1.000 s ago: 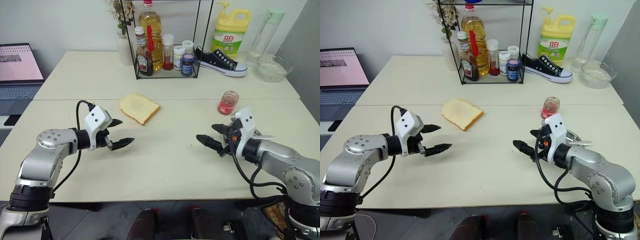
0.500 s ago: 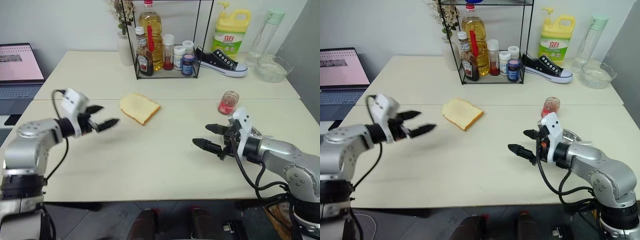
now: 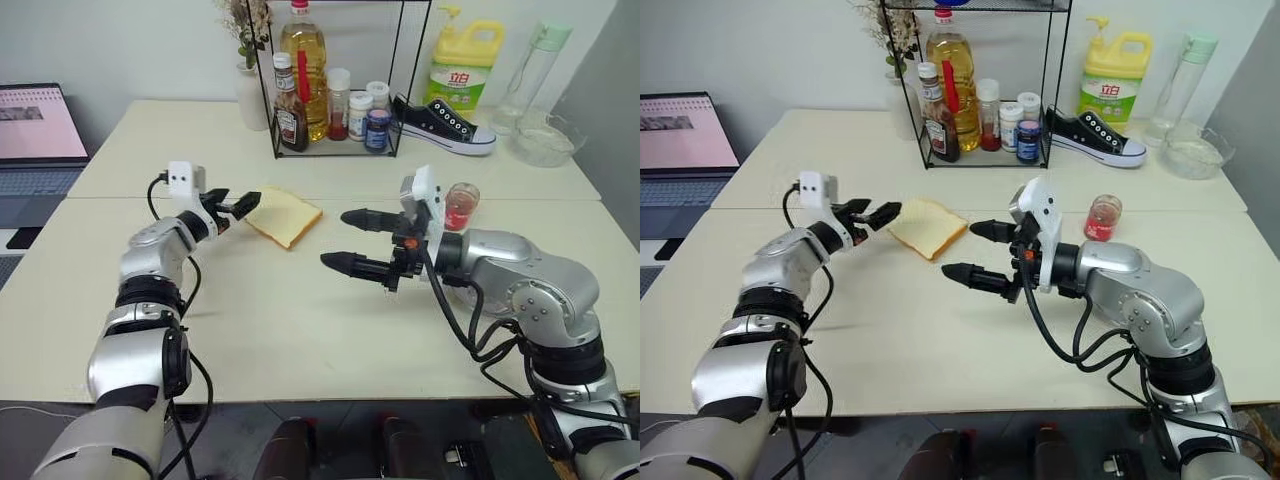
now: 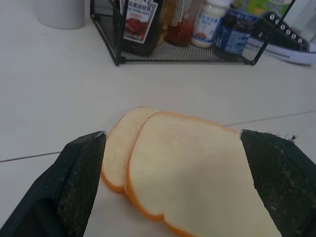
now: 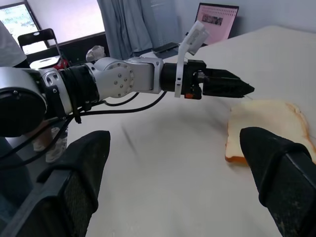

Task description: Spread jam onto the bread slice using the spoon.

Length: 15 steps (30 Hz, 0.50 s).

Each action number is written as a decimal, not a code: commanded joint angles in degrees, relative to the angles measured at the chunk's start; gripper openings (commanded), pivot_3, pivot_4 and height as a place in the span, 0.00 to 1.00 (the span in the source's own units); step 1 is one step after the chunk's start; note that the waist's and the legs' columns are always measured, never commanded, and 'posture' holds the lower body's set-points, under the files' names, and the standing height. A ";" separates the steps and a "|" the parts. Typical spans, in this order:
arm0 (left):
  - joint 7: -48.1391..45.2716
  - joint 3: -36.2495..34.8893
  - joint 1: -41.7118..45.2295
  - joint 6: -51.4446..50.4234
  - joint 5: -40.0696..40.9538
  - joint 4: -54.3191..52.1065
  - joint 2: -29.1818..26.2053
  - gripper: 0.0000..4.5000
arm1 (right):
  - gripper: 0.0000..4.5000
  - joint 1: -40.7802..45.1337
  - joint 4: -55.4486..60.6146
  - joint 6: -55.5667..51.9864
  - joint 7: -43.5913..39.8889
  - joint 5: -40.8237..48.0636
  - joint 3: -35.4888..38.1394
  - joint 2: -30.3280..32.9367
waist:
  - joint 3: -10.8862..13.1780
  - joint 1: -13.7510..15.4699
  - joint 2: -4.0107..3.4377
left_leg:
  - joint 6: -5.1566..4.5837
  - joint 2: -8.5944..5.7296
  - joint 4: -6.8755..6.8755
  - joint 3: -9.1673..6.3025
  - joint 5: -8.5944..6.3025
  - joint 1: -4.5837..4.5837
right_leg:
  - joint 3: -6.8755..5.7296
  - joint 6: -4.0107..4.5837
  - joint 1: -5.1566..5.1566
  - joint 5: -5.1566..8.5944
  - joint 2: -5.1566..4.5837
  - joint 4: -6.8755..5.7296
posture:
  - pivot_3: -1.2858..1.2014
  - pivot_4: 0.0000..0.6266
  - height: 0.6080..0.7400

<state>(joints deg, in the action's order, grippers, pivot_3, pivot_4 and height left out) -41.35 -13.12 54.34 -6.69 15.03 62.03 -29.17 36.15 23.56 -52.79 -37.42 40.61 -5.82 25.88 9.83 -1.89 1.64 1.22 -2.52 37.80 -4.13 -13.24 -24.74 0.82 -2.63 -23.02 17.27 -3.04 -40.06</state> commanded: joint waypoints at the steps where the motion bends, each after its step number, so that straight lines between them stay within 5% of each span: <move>1: 0.82 0.94 2.52 3.87 -2.54 4.40 0.83 1.00 | 0.99 -0.26 1.50 1.13 -0.08 -0.12 1.07 0.52 | 0.00 0.00 0.00 | -0.01 0.01 0.00 -0.01 -0.01 -0.01 | 0.00 0.00 -0.04 0.00 0.00 -0.04 | 0.52 0.24 1.00; 6: 0.12 0.45 3.51 4.67 -3.23 7.32 1.57 1.00 | 0.99 -1.47 3.07 0.54 0.89 -0.31 1.61 1.07 | 0.00 0.03 0.00 | -0.03 0.04 0.02 -0.02 -0.02 -0.03 | 0.01 0.00 -0.12 0.00 0.00 -0.17 | 0.52 0.24 1.00; 9: -0.92 0.78 3.86 5.34 -3.68 7.73 1.59 0.88 | 1.00 -2.16 3.33 0.68 1.83 -0.83 2.13 1.05 | 0.00 0.04 0.01 | -0.03 0.03 0.02 -0.02 -0.02 -0.04 | 0.01 0.00 -0.13 0.00 0.00 -0.19 | 0.52 0.24 1.00; 15: -0.59 0.77 4.60 6.12 -4.76 8.35 1.44 0.47 | 1.00 -2.02 1.14 3.62 6.86 -5.41 2.40 -0.55 | 0.00 0.13 0.01 | -0.03 0.00 0.07 0.00 -0.01 -0.04 | 0.02 0.00 -0.14 0.00 0.00 -0.23 | 0.52 0.24 1.00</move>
<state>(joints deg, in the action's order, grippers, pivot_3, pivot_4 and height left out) -41.84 -12.01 56.96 -1.79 10.59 70.40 -27.18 33.69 24.05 -50.65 -31.50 35.99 -4.98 25.65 9.83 -1.77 1.65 1.20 -2.52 37.87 -4.14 -13.26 -24.79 0.84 -2.63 -23.16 17.27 -3.04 -40.30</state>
